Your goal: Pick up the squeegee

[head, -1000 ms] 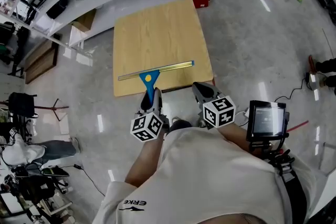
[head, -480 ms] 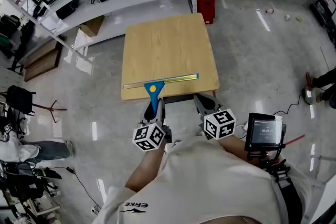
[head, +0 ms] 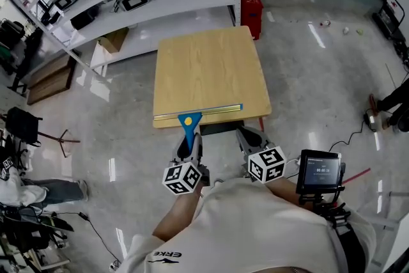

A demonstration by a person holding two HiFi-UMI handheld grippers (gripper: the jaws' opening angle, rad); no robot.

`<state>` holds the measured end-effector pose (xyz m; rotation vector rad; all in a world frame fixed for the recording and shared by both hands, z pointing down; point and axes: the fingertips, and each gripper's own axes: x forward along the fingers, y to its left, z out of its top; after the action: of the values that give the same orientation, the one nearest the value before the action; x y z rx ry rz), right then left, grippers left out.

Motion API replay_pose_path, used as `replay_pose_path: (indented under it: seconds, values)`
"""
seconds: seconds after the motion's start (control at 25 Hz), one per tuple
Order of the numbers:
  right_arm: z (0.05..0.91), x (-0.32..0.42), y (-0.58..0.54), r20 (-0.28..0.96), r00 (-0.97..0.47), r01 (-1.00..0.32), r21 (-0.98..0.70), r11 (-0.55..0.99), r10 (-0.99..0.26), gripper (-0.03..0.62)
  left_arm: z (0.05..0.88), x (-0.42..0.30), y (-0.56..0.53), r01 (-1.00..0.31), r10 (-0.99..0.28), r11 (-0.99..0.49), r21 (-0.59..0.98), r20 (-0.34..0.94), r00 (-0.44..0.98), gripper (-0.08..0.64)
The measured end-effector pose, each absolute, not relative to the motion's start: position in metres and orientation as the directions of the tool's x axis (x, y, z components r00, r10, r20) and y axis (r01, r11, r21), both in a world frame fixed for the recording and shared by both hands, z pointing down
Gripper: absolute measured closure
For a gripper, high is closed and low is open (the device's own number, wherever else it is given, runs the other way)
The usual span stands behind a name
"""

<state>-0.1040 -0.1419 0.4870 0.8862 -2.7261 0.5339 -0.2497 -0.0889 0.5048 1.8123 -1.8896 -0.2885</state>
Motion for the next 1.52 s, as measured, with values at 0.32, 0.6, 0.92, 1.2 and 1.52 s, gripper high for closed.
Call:
replay_pose_path:
  seconds: [0.32, 0.6, 0.92, 1.2, 1.52]
  values:
    - [0.484, -0.115, -0.135, 0.325, -0.781, -0.618, -0.272, 0.737, -0.534, 0.589, 0.502, -0.259, -0.082, -0.876, -0.976, 0.069, 0.477, 0.213, 0.04, 0.425]
    - [0.485, -0.117, -0.133, 0.331, -0.77, -0.631, -0.273, 0.726, -0.545, 0.589, 0.502, -0.264, -0.08, -0.877, -0.978, 0.062, 0.476, 0.206, 0.043, 0.425]
    - [0.484, -0.126, -0.134, 0.336, -0.769, -0.632, -0.276, 0.724, -0.544, 0.589, 0.502, -0.276, -0.079, -0.871, -0.978, 0.075, 0.486, 0.207, 0.031, 0.425]
    - [0.48, -0.136, -0.138, 0.339, -0.769, -0.631, -0.268, 0.728, -0.542, 0.589, 0.498, -0.284, -0.082, -0.866, -0.979, 0.077, 0.495, 0.201, 0.028, 0.425]
    - [0.482, -0.143, -0.135, 0.345, -0.763, -0.637, -0.263, 0.724, -0.547, 0.589, 0.5, -0.291, -0.081, -0.863, -0.979, 0.065, 0.501, 0.198, 0.041, 0.425]
